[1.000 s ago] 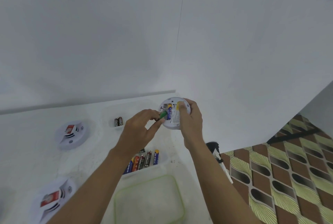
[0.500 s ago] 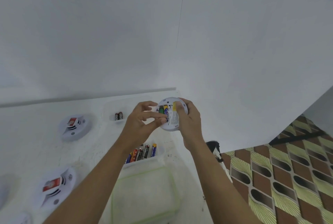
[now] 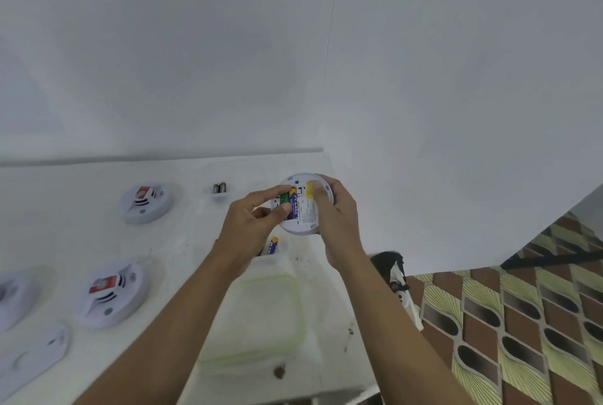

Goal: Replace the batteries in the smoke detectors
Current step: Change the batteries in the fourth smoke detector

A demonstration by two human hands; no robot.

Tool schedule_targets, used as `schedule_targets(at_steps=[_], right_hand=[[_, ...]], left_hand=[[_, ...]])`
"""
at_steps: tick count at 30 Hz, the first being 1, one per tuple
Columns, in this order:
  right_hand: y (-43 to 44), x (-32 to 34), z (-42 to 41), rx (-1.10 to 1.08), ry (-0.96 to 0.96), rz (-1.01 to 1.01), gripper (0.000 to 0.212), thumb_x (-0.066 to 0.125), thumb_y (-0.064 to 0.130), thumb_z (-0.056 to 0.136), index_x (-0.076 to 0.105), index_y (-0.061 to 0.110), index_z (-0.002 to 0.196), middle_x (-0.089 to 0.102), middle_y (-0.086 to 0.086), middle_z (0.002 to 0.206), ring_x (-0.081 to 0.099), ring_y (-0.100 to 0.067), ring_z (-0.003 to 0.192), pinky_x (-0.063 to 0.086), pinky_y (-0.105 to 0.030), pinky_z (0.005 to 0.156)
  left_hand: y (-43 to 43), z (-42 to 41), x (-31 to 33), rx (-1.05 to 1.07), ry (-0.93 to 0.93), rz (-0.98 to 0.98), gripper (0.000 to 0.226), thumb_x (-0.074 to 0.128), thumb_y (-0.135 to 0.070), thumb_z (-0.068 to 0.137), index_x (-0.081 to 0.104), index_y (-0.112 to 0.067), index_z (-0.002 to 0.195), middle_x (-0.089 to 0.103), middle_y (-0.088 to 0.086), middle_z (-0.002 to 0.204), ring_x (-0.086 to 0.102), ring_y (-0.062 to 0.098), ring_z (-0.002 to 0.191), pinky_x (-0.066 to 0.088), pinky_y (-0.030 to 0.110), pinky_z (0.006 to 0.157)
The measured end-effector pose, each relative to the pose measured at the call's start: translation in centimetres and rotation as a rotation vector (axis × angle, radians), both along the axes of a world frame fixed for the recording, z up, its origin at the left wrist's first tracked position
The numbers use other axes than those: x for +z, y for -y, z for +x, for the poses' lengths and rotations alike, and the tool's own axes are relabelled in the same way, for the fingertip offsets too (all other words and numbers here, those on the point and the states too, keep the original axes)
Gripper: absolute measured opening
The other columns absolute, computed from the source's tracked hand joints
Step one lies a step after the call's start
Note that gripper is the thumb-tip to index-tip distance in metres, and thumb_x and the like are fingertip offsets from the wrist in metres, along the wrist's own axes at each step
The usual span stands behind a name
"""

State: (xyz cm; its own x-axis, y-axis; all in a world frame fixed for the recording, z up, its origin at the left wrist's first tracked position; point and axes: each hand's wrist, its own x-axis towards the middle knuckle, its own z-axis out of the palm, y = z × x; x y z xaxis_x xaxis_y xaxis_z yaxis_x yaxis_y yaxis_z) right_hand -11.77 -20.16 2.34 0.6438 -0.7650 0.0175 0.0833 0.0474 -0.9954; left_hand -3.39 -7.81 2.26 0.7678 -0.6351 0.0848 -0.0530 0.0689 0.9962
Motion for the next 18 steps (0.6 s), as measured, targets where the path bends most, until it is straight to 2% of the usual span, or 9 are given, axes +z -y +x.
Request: schedule_targets(at_steps=[3, 5, 6, 8, 10, 12, 14, 16, 18], right_hand=[[-0.4, 0.2, -1.2, 0.097, -0.011, 0.014, 0.017, 0.053, 0.028, 0.103, 0.062, 0.028, 0.117, 0.069, 0.005, 0.112, 0.068, -0.019, 0.105, 0.062, -0.043, 0.079], [-0.7, 0.4, -2.0, 0.233, -0.011, 0.044, 0.020, 0.051, 0.028, 0.104, 0.057, 0.028, 0.124, 0.066, 0.005, 0.117, 0.068, -0.018, 0.105, 0.062, -0.038, 0.074], [-0.9, 0.5, -2.4, 0.320, -0.012, 0.072, 0.024, 0.050, 0.029, 0.104, 0.054, 0.028, 0.128, 0.065, 0.003, 0.122, 0.068, -0.017, 0.107, 0.062, -0.039, 0.076], [-1.1, 0.3, -2.8, 0.488, -0.007, 0.134, 0.039, 0.051, 0.030, 0.098, 0.047, 0.029, 0.136, 0.061, -0.002, 0.131, 0.066, -0.020, 0.113, 0.060, -0.046, 0.087], [-1.5, -0.1, -3.0, 0.639, 0.015, 0.178, 0.059, 0.050, 0.019, 0.088, 0.038, 0.027, 0.145, 0.056, -0.006, 0.139, 0.062, -0.025, 0.120, 0.055, -0.048, 0.095], [-2.2, -0.3, -3.2, 0.760, -0.002, 0.105, 0.079, 0.052, 0.001, 0.082, 0.026, 0.027, 0.152, 0.050, -0.007, 0.145, 0.057, -0.026, 0.127, 0.052, -0.047, 0.099], [-3.2, -0.5, -3.3, 0.841, -0.029, -0.054, 0.096, 0.062, -0.008, 0.079, 0.015, 0.028, 0.155, 0.045, -0.003, 0.148, 0.054, -0.018, 0.129, 0.052, -0.044, 0.102], [-4.4, -0.6, -3.1, 0.868, -0.031, -0.154, 0.103, 0.074, -0.010, 0.077, 0.016, 0.025, 0.154, 0.045, 0.001, 0.145, 0.053, -0.011, 0.129, 0.054, -0.037, 0.099], [-5.8, -0.7, -2.6, 0.859, -0.023, -0.193, 0.100, 0.081, -0.012, 0.073, 0.025, 0.023, 0.148, 0.048, 0.005, 0.139, 0.054, -0.004, 0.125, 0.056, -0.033, 0.095]], left_hand=[[-0.7, -1.3, -0.3, 0.055, 0.028, 0.020, 0.026, 0.071, -0.020, 0.089, 0.073, -0.037, 0.109, 0.073, 0.015, 0.102, 0.059, 0.039, 0.083, 0.051, 0.057, 0.073], [-1.7, -1.9, -0.3, 0.075, 0.038, 0.030, 0.027, 0.071, -0.019, 0.089, 0.073, -0.035, 0.111, 0.071, 0.019, 0.102, 0.061, 0.038, 0.085, 0.050, 0.064, 0.082], [-2.2, -2.3, -0.1, 0.087, 0.035, 0.023, 0.027, 0.070, -0.016, 0.090, 0.073, -0.032, 0.111, 0.072, 0.018, 0.102, 0.064, 0.039, 0.088, 0.049, 0.064, 0.086], [-3.5, -2.8, 0.3, 0.117, 0.028, 0.004, 0.028, 0.068, -0.008, 0.091, 0.073, -0.025, 0.112, 0.075, 0.008, 0.104, 0.066, 0.043, 0.097, 0.050, 0.061, 0.088], [-4.9, -3.1, 0.6, 0.149, 0.030, -0.003, 0.027, 0.066, -0.004, 0.091, 0.073, -0.019, 0.112, 0.075, 0.004, 0.106, 0.066, 0.040, 0.100, 0.054, 0.054, 0.087], [-6.3, -3.4, 0.8, 0.173, 0.035, -0.008, 0.025, 0.065, -0.003, 0.091, 0.072, -0.017, 0.111, 0.074, 0.003, 0.107, 0.068, 0.035, 0.100, 0.058, 0.044, 0.084], [-7.8, -3.4, 0.8, 0.205, 0.043, -0.007, 0.023, 0.063, -0.004, 0.092, 0.072, -0.015, 0.110, 0.074, 0.002, 0.108, 0.068, 0.030, 0.102, 0.057, 0.039, 0.087], [-9.4, -3.4, 0.6, 0.236, 0.037, -0.018, 0.021, 0.061, -0.005, 0.094, 0.072, -0.013, 0.109, 0.074, 0.002, 0.110, 0.068, 0.026, 0.105, 0.054, 0.040, 0.091], [-10.9, -3.3, 0.4, 0.280, 0.039, -0.017, 0.020, 0.059, -0.006, 0.095, 0.072, -0.013, 0.108, 0.073, 0.002, 0.110, 0.067, 0.022, 0.105, 0.054, 0.038, 0.089]])
